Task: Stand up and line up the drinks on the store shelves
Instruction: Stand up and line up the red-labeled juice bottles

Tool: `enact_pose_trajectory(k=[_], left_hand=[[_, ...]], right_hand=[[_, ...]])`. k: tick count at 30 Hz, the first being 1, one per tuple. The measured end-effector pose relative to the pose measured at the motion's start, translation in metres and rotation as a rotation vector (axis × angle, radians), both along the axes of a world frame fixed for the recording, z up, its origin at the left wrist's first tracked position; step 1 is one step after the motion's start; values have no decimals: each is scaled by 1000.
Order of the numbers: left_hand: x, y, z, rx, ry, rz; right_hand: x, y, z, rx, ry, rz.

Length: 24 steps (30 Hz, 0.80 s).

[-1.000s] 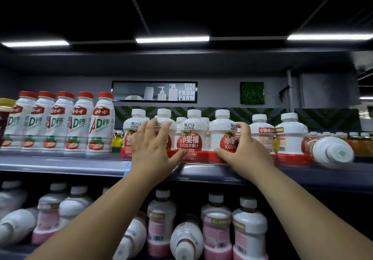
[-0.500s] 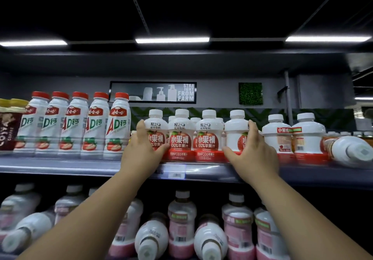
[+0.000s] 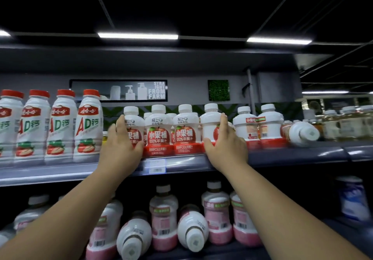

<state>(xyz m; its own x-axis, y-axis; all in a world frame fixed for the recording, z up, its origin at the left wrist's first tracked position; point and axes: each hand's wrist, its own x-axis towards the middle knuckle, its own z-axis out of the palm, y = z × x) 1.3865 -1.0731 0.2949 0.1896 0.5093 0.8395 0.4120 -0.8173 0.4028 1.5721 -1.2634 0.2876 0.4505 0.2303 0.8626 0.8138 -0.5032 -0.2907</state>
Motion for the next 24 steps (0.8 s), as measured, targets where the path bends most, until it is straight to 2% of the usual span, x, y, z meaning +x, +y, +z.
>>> enact_pose_trajectory(k=[7, 18, 24], left_hand=[[31, -55, -3, 322, 62, 49], [140, -172, 4, 403, 90, -203], [201, -217, 5, 370, 82, -341]], right_hand=[[9, -17, -3, -63, -11, 129], [80, -102, -1, -13, -118, 201], [136, -143, -7, 60, 30, 337]])
